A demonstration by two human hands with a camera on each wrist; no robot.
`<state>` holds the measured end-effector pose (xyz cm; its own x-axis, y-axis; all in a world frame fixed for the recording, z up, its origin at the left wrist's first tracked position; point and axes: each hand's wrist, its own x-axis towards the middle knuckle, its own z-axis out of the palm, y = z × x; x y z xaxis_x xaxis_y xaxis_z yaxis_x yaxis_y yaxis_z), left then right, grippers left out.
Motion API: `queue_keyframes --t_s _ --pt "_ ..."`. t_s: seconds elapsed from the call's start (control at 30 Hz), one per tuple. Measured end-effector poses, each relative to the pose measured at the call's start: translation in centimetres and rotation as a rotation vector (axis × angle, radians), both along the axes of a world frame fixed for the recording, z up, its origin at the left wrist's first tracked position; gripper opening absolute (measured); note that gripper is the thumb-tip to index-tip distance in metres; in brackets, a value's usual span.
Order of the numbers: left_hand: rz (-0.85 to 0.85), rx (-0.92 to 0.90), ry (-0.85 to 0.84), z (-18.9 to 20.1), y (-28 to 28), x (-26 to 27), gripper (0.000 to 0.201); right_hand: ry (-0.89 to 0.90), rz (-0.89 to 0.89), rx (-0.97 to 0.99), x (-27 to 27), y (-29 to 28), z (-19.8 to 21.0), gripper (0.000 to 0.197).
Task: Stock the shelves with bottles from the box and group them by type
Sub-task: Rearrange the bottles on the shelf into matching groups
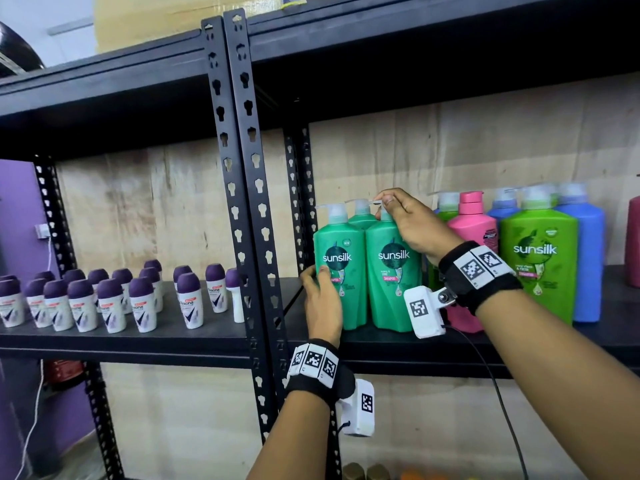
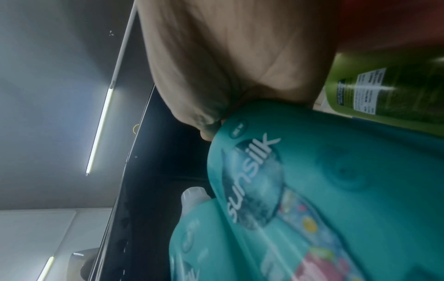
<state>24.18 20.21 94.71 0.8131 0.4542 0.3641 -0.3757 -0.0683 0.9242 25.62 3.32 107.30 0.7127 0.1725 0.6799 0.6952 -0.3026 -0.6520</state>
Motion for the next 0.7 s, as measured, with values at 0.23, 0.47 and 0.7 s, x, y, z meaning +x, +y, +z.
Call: queue_keyframes --t_s 0.23,0.47,0.7 --pt "-0.001 -0.01 -0.011 0.0 -0.2 0.0 0.025 0.005 0.024 0.046 0.9 -0.1 -0.5 0.028" --pt "-0.034 0.005 -0.045 0.0 -0.5 -1.0 0.051 0.008 -0.186 -0.051 1.0 -0.7 -2.0 0.052" --pt "0.055 0.193 -0.085 -0.3 -0.9 -0.8 0.083 0.043 -0.159 0.101 -0.7 -0.1 -8.6 0.102"
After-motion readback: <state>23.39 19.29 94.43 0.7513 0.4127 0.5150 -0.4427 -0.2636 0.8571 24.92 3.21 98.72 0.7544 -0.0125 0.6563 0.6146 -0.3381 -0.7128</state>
